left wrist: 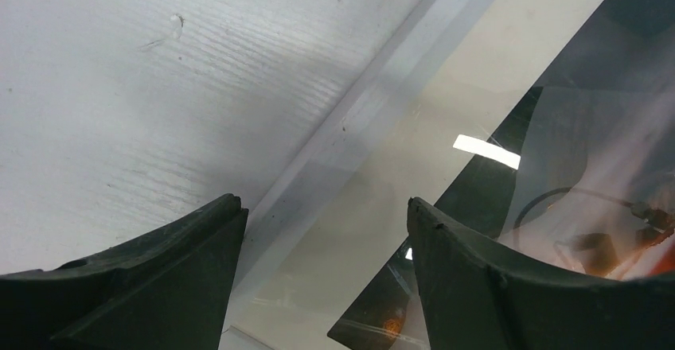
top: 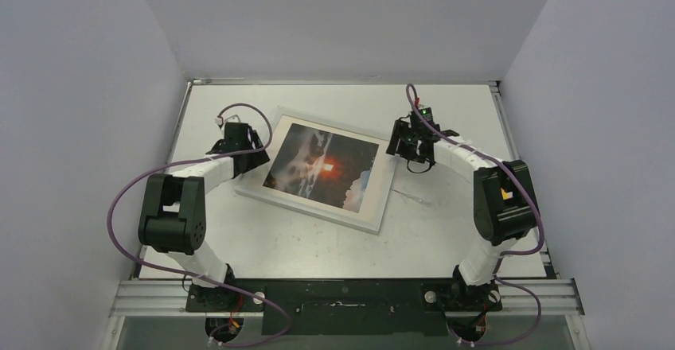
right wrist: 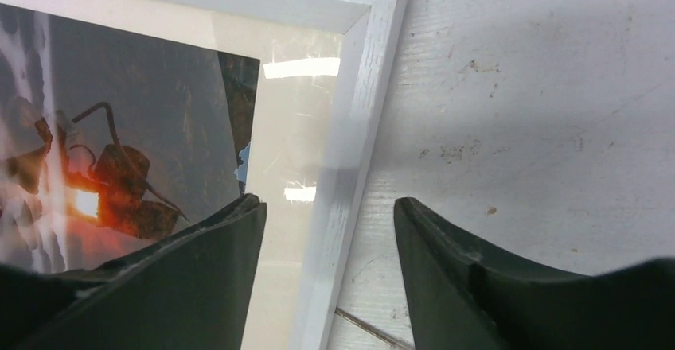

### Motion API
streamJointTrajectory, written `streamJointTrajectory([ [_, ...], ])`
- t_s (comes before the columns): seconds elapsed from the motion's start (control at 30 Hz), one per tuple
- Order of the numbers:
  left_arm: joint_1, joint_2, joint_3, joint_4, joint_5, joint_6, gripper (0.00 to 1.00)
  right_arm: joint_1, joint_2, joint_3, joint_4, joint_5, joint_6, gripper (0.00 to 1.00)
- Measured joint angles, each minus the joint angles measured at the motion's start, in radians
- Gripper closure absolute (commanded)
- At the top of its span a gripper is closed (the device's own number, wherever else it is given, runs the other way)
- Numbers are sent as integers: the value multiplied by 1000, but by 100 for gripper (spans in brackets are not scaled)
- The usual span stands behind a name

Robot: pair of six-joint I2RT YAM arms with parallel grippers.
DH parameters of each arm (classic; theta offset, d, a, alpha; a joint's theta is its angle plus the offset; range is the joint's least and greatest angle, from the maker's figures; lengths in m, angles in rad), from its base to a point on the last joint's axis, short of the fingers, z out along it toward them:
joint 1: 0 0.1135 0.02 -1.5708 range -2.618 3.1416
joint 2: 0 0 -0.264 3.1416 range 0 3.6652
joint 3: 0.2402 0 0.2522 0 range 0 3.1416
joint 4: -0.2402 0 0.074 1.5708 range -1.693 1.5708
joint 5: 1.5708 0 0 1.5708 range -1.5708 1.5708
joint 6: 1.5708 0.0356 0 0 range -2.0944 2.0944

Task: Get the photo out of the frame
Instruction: Remove the photo frame item from the photo frame.

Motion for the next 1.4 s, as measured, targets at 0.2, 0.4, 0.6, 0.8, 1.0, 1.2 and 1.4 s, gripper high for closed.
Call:
streamJointTrajectory([
  [0.2, 13, -9, -18, 16, 46, -48, 33, 0, -24, -45, 2, -26, -21, 30],
  [0.4, 9, -135, -164, 47, 127, -153, 29, 2, -111, -142, 8, -50, -28, 22],
  [0.6, -35, -287, -288, 0, 151, -257, 25, 53, -201, -145, -20, 13, -70, 18],
  [0.8, -131, -423, -312, -90, 64, -289, 25, 119, -229, -122, -40, 50, -103, 19],
  [1.0, -188, -431, -305, -106, -50, -227, 24, 196, -238, -118, -37, 53, -130, 21],
  [1.2, -211, -293, -211, -150, -110, -134, 27, 248, -238, -115, -6, 23, -129, 23],
  [1.4, -231, -213, -125, -177, -142, -82, 36, 258, -237, -97, 12, 6, -129, 23],
])
